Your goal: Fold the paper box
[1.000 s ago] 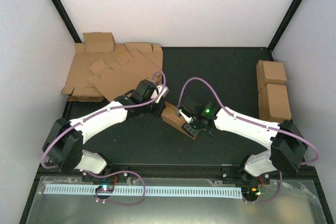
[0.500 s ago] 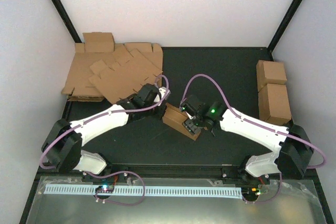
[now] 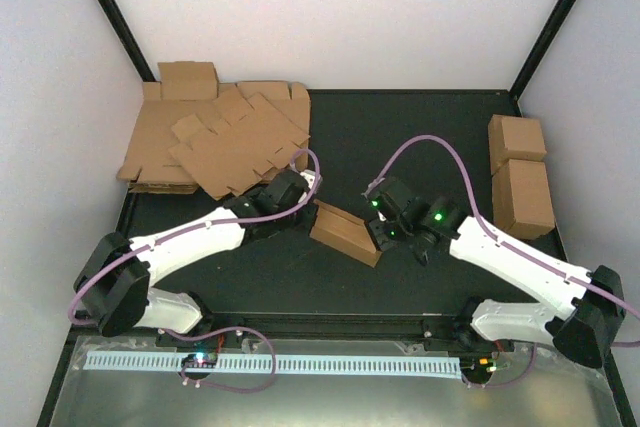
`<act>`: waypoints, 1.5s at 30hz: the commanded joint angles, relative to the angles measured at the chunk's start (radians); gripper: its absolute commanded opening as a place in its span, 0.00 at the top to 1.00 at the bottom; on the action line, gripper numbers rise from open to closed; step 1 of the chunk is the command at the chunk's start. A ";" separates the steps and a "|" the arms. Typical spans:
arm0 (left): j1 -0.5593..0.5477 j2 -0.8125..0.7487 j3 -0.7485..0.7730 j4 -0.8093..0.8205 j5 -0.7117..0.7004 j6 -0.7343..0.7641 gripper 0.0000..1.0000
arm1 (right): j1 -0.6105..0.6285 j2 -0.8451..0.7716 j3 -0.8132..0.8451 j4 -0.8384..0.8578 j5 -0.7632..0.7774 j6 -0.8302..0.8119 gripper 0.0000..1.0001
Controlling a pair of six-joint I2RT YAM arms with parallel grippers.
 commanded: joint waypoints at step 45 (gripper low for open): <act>-0.086 0.051 0.042 -0.177 -0.075 0.035 0.98 | -0.025 -0.053 -0.114 0.068 -0.086 0.518 0.72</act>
